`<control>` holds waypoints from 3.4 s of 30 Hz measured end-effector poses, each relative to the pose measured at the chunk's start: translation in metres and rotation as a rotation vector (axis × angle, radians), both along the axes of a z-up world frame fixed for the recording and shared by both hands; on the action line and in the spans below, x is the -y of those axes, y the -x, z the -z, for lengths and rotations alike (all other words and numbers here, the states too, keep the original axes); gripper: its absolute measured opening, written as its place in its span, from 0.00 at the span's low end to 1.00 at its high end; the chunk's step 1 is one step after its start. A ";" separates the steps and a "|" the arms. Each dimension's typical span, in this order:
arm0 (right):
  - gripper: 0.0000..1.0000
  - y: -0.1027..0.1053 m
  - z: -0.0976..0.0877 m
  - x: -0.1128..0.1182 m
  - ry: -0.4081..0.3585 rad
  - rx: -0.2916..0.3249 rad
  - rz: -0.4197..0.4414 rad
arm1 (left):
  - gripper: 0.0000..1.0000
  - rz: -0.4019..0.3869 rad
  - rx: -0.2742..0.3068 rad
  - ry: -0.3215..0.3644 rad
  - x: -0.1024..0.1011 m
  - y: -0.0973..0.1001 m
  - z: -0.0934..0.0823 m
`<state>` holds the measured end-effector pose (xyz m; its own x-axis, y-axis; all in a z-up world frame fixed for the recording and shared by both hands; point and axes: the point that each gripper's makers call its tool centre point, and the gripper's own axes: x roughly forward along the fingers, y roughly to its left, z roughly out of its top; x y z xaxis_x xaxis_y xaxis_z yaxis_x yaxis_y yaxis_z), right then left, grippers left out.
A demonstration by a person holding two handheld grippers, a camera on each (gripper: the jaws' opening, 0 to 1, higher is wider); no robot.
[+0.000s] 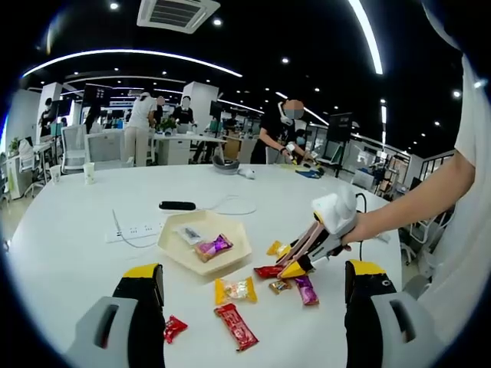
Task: Place the target food into the container with the food tongs after gripping and lifting it, then release it inside without dropping or visibly crushing the food.
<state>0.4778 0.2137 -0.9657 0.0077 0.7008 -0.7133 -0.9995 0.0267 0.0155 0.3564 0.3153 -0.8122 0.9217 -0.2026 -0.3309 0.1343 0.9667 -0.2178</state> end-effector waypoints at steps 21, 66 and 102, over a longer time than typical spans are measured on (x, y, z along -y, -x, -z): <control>0.22 -0.004 -0.001 -0.001 -0.032 -0.040 0.116 | 0.99 -0.004 0.006 0.000 -0.008 -0.005 -0.004; 0.21 -0.010 -0.007 -0.003 0.026 -0.092 0.289 | 0.99 -0.048 -0.020 -0.009 -0.011 0.024 0.005; 0.22 -0.008 -0.065 -0.008 -0.130 -0.063 0.291 | 0.99 -0.021 -0.010 0.001 -0.005 0.026 0.000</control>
